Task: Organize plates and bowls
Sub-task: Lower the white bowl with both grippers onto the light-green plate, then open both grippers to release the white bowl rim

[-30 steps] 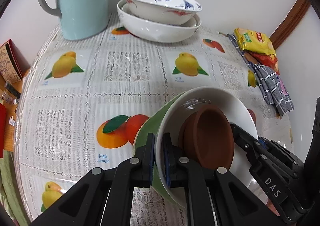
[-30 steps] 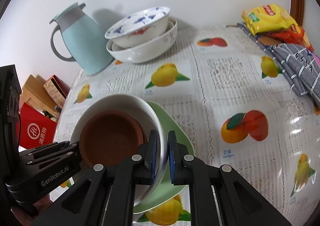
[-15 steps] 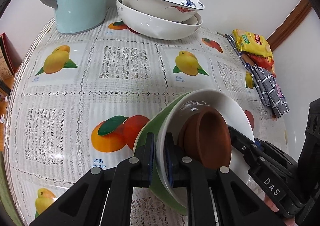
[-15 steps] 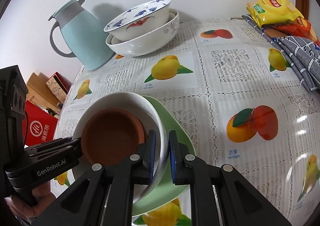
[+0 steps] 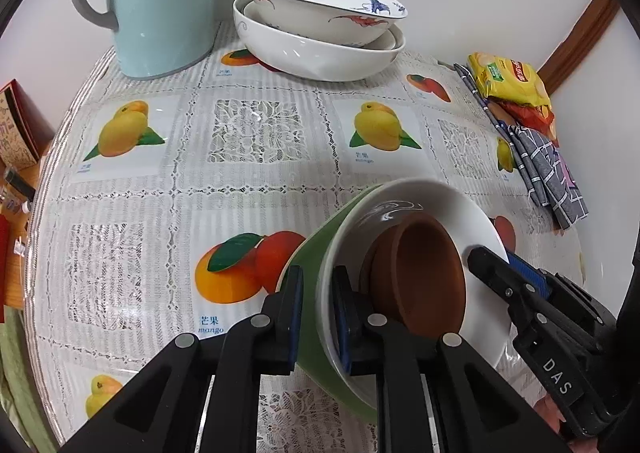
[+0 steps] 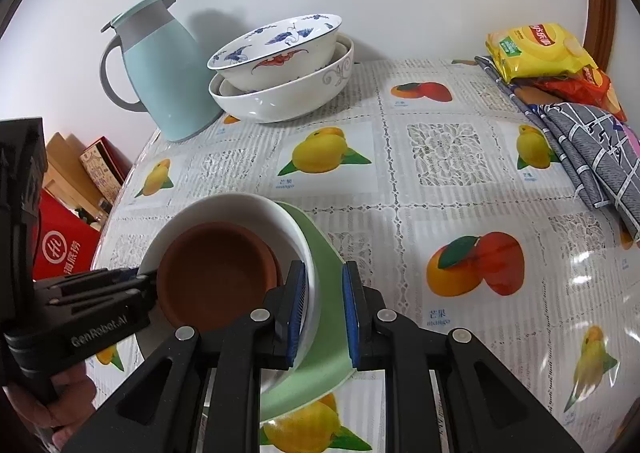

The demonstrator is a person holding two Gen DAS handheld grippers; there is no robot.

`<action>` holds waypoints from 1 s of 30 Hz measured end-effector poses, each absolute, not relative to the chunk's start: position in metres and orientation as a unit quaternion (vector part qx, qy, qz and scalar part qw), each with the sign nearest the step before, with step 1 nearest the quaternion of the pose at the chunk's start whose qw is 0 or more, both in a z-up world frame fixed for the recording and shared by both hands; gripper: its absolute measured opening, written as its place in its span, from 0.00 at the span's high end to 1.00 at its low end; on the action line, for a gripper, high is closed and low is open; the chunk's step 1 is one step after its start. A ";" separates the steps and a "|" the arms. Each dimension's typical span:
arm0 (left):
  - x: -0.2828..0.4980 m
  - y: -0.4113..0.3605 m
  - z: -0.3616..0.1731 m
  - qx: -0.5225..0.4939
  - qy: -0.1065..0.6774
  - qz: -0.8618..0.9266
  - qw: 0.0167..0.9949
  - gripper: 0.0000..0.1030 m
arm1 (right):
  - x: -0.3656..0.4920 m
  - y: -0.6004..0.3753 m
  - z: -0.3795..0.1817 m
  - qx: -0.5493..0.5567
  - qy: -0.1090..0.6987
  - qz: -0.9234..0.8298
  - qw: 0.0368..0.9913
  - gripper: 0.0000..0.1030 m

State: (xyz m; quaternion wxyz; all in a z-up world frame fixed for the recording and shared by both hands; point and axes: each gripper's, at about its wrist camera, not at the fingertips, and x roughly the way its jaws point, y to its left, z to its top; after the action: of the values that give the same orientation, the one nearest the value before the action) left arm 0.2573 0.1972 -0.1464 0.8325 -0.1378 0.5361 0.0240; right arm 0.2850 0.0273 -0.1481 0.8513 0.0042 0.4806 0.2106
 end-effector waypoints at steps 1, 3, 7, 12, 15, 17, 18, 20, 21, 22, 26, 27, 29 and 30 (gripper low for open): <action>0.257 0.197 -0.145 -0.138 0.535 0.025 0.833 0.85 | 0.284 0.027 -0.148 0.005 0.481 0.210 0.851 0.83; 0.255 0.198 -0.143 -0.136 0.534 0.027 0.834 0.84 | 0.283 0.027 -0.148 0.003 0.482 0.211 0.850 0.83; 0.250 0.199 -0.140 -0.137 0.531 0.029 0.836 0.82 | 0.280 0.026 -0.146 0.005 0.484 0.214 0.848 0.83; 0.243 0.201 -0.134 -0.144 0.528 0.034 0.837 0.79 | 0.272 0.025 -0.142 0.002 0.481 0.214 0.850 0.83; 0.233 0.200 -0.126 -0.142 0.522 0.036 0.840 0.77 | 0.265 0.022 -0.136 0.005 0.479 0.217 0.851 0.80; 0.227 0.198 -0.120 -0.138 0.516 0.037 0.844 0.76 | 0.260 0.021 -0.132 0.006 0.475 0.218 0.852 0.80; 0.223 0.197 -0.116 -0.136 0.514 0.036 0.846 0.76 | 0.256 0.020 -0.130 0.005 0.473 0.218 0.854 0.80; 0.214 0.194 -0.108 -0.131 0.505 0.037 0.852 0.76 | 0.247 0.019 -0.123 0.001 0.468 0.222 0.856 0.80; 0.210 0.193 -0.104 -0.129 0.502 0.037 0.855 0.76 | 0.242 0.017 -0.119 0.001 0.464 0.222 0.858 0.78; 0.204 0.190 -0.099 -0.126 0.496 0.039 0.858 0.76 | 0.237 0.015 -0.115 0.000 0.459 0.222 0.861 0.76; 0.185 0.181 -0.080 -0.121 0.474 0.042 0.871 0.66 | 0.214 0.005 -0.096 0.001 0.434 0.216 0.875 0.54; 0.179 0.177 -0.075 -0.118 0.467 0.044 0.875 0.66 | 0.209 0.002 -0.091 -0.002 0.429 0.211 0.879 0.51; 0.167 0.168 -0.063 -0.110 0.451 0.051 0.884 0.65 | 0.197 -0.005 -0.082 -0.008 0.423 0.203 0.883 0.47; 0.162 0.164 -0.059 -0.107 0.445 0.051 0.887 0.62 | 0.190 -0.010 -0.076 -0.009 0.420 0.199 0.885 0.46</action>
State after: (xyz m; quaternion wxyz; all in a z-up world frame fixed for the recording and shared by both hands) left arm 0.1622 0.1644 -0.0585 0.8874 -0.1074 0.4453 0.0513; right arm 0.1902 -0.0097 -0.0763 0.8853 -0.0094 0.4202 0.1990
